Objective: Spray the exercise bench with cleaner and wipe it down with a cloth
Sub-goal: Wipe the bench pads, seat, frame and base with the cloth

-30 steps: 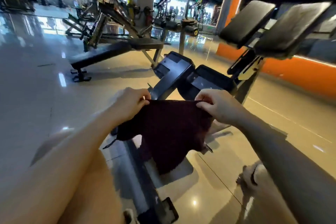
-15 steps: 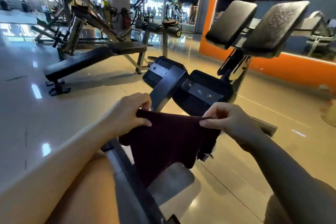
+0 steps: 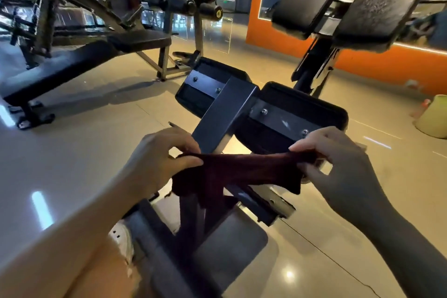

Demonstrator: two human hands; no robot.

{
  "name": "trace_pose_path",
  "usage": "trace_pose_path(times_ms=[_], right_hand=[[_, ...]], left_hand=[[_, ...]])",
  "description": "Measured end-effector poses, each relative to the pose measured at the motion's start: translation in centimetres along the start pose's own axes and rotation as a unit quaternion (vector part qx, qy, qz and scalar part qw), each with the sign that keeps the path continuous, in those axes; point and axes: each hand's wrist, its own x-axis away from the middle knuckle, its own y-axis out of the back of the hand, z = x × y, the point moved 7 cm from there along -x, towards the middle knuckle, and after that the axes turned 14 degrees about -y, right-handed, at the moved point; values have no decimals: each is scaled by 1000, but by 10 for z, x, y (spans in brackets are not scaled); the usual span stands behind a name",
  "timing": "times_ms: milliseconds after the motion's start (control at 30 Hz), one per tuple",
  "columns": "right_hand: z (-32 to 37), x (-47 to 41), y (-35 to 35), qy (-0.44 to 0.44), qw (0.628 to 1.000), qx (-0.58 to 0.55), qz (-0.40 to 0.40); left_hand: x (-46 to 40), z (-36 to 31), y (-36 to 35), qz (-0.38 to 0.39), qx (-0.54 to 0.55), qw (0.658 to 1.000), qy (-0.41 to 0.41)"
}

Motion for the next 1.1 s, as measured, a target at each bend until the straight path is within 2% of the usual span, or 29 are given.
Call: trace_pose_path(times_ms=[133,233,333,433,500,567,667,767,900,933,1033,1100], right_hand=[[0,17,-8,-65,997,40,-29],[6,28,-10,-112,993,46,4],[6,41,-6,-191,981,-24,31],[6,55,-1,-273,953,-120,50],[12,66,0,-308,938,-144,64],[19,76,0,-326,934,-129,67],[30,84,1,-349,925,-143,38],[32,81,3,-381,912,-153,-2],[24,78,0,-405,911,-81,2],[20,81,-2,-411,909,-69,7],[8,91,-8,-421,905,-62,19],[3,90,-11,-425,904,-42,21]], left_hand=[[0,6,-14,89,-40,995,-28],[-3,5,-26,164,-34,982,-85],[-5,9,-31,215,-43,971,-90],[-6,16,-29,235,-28,968,-84],[-7,20,-27,249,12,965,-75],[-5,23,-28,281,99,953,-47],[2,22,-32,311,265,912,35],[3,32,-35,340,279,895,68],[-3,39,-43,389,336,853,85],[-4,39,-45,393,330,855,75],[-16,36,-47,348,172,920,-53],[-23,31,-44,295,127,941,-107]])
